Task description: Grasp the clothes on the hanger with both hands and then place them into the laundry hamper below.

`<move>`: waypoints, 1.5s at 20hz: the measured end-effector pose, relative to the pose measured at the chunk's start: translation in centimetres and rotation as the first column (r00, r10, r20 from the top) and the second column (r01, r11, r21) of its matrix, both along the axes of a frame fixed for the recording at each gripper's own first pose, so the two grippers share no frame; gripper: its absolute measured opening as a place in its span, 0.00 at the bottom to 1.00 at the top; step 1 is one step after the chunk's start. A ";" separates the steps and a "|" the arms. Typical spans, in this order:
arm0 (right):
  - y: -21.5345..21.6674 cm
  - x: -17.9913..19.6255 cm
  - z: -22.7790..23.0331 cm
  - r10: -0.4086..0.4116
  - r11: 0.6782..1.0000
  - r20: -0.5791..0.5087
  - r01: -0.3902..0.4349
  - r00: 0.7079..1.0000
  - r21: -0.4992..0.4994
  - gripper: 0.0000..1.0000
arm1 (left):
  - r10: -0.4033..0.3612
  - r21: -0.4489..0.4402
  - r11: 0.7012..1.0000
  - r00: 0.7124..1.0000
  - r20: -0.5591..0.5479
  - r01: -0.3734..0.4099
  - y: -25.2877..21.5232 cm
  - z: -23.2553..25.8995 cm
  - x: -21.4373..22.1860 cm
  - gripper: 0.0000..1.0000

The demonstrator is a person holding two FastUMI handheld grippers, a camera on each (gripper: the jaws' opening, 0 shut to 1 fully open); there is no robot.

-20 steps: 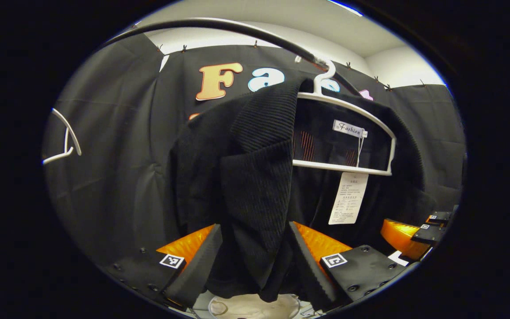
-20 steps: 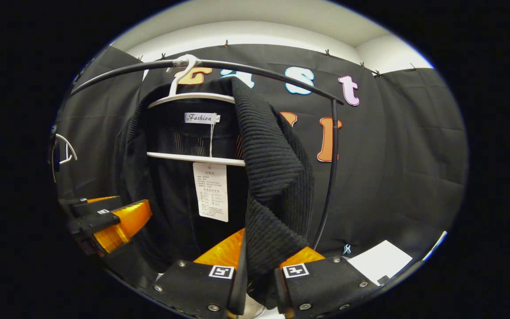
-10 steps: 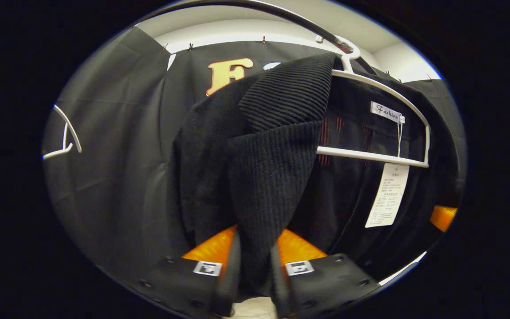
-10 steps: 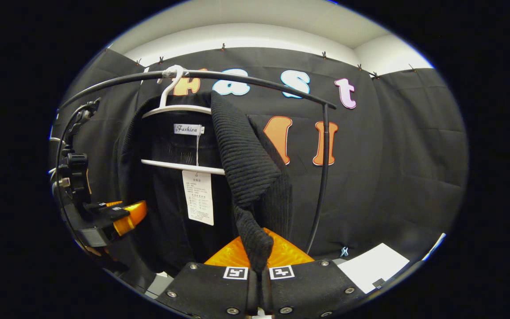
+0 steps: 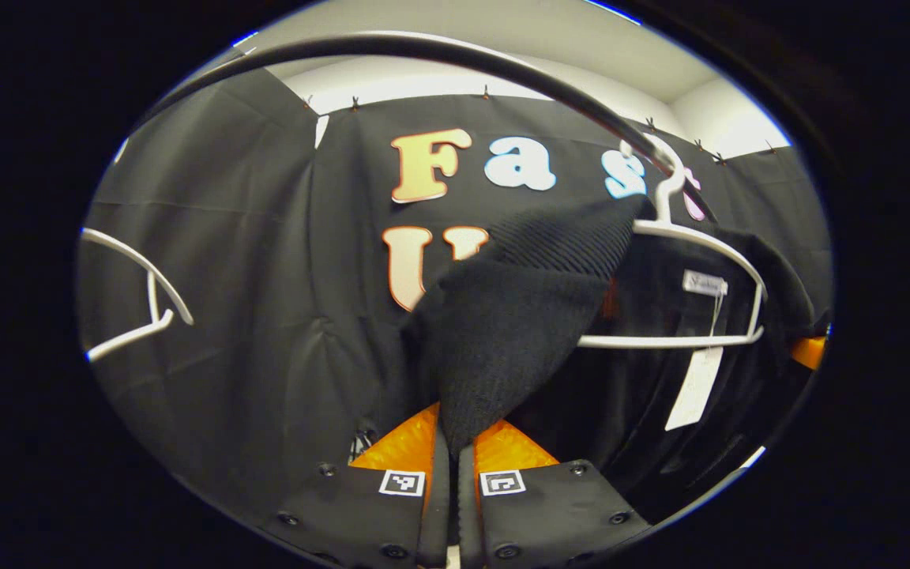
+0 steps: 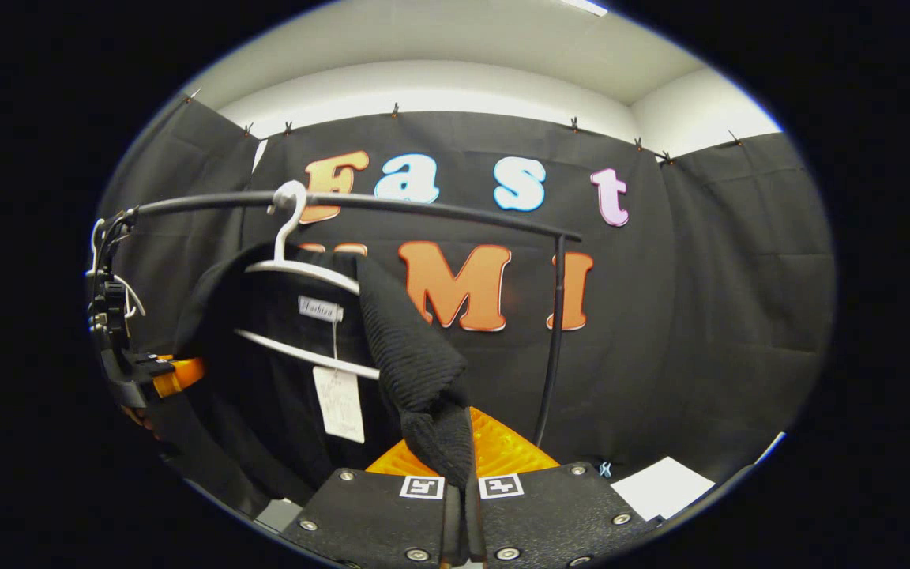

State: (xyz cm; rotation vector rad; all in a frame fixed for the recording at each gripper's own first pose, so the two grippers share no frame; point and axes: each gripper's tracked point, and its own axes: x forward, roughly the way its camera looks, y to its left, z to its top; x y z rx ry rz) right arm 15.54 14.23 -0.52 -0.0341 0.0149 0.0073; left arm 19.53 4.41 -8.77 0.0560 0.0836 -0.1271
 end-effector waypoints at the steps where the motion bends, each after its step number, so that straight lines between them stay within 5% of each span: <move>1: -0.5 0.2 1.4 -0.004 1.000 0.021 0.004 1.000 -0.002 0.02 | 0.016 0.005 1.000 1.000 0.025 -0.016 0.9 1.4 -0.1 0.12; 13: -4.4 5.9 6.1 0.014 1.000 0.065 -0.012 0.998 -0.026 0.00 | 0.164 0.063 0.982 0.972 0.171 -0.177 6.8 8.9 1.6 0.12; 30: -2.9 13.7 4.0 0.242 0.970 -0.035 -0.241 0.970 0.041 0.01 | 0.292 0.081 0.953 0.956 0.022 -0.293 10.1 -0.2 2.9 0.12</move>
